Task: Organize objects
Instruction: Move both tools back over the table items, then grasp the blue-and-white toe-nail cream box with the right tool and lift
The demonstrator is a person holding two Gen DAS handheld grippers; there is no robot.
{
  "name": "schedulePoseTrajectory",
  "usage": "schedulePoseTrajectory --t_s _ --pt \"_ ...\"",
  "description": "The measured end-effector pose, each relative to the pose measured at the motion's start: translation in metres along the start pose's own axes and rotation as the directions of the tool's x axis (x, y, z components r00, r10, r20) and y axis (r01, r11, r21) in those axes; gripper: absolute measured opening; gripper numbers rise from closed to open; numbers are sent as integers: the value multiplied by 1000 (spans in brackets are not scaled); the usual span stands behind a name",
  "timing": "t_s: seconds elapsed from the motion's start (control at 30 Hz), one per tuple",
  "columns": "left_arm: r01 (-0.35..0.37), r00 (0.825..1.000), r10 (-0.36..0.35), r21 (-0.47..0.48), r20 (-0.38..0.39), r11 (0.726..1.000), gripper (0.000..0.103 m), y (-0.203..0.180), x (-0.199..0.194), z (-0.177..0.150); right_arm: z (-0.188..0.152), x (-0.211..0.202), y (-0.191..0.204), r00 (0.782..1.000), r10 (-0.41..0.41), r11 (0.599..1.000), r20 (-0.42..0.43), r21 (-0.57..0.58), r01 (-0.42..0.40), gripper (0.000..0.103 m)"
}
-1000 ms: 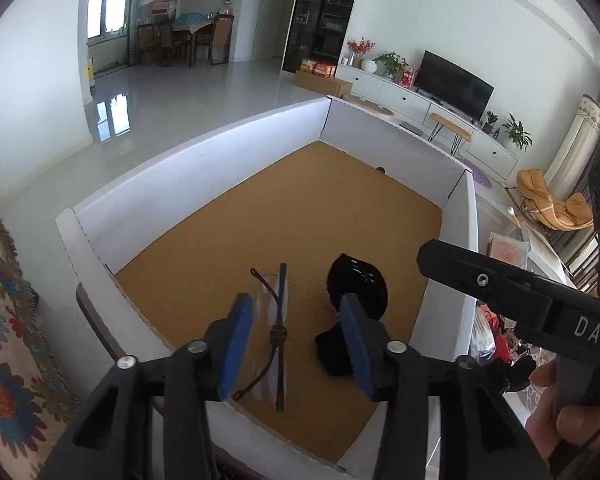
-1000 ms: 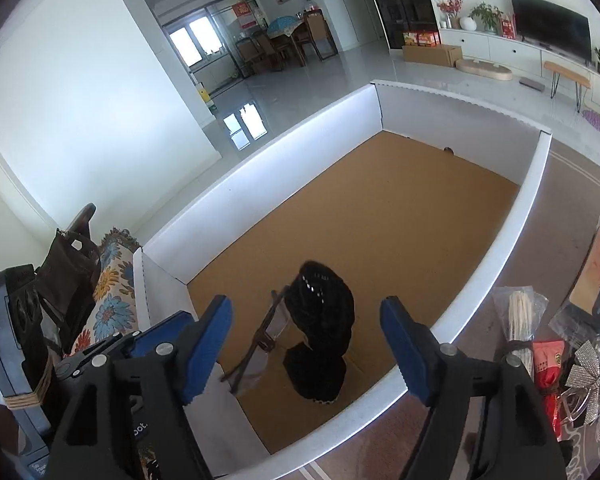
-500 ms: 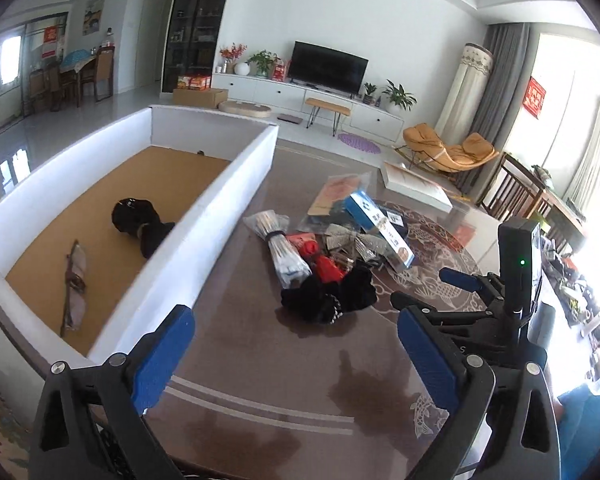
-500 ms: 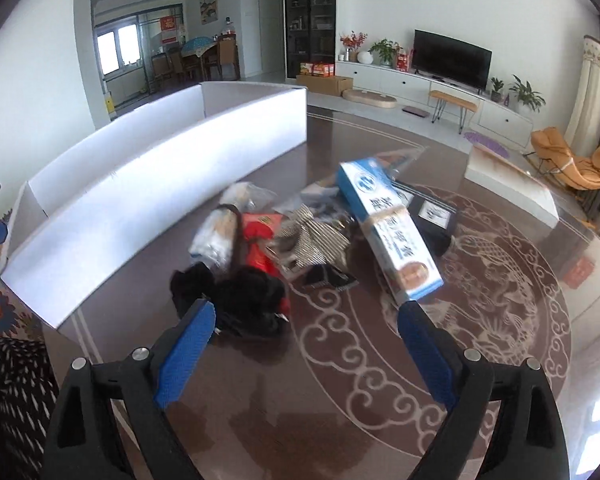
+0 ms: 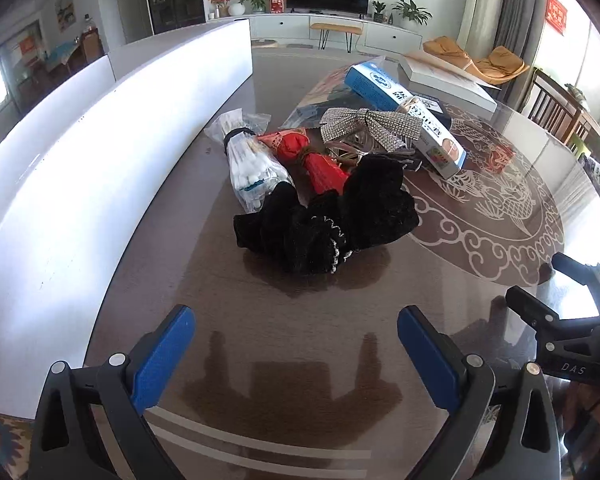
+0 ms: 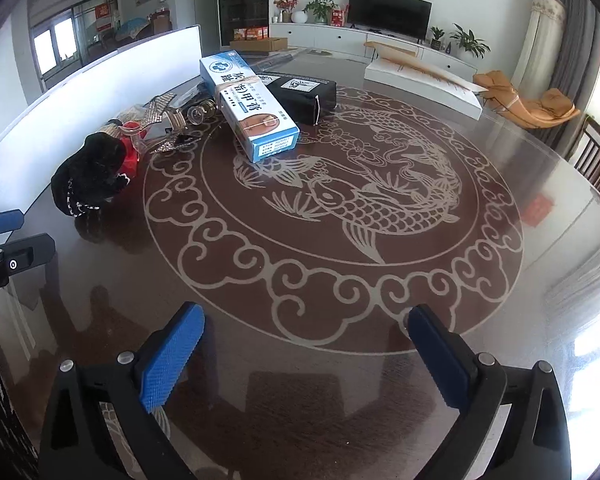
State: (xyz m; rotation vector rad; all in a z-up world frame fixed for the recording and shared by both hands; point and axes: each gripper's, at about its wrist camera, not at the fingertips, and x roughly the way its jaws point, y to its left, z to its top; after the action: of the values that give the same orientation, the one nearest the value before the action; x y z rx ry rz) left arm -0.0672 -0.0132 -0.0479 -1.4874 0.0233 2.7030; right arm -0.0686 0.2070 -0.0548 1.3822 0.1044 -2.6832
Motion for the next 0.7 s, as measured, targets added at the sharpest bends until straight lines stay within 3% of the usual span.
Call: schedulePoseTrajectory --t_s 0.27,0.5,0.63,0.7 --pt "25 999 -27 -62 -44 998 103 11 11 -5 1 0 2 1000 -13 1000 -1 6 13 103" --pt "-34 998 33 -19 -50 999 103 5 14 -9 2 0 4 1000 -8 1000 -3 4 8 103" --pt "-33 999 32 -20 -43 999 103 5 15 -9 38 16 3 992 113 993 -60 -34 -115 103" --pt "-35 999 34 -21 -41 999 103 5 15 -9 70 22 0 991 132 991 -24 -35 -133 102"
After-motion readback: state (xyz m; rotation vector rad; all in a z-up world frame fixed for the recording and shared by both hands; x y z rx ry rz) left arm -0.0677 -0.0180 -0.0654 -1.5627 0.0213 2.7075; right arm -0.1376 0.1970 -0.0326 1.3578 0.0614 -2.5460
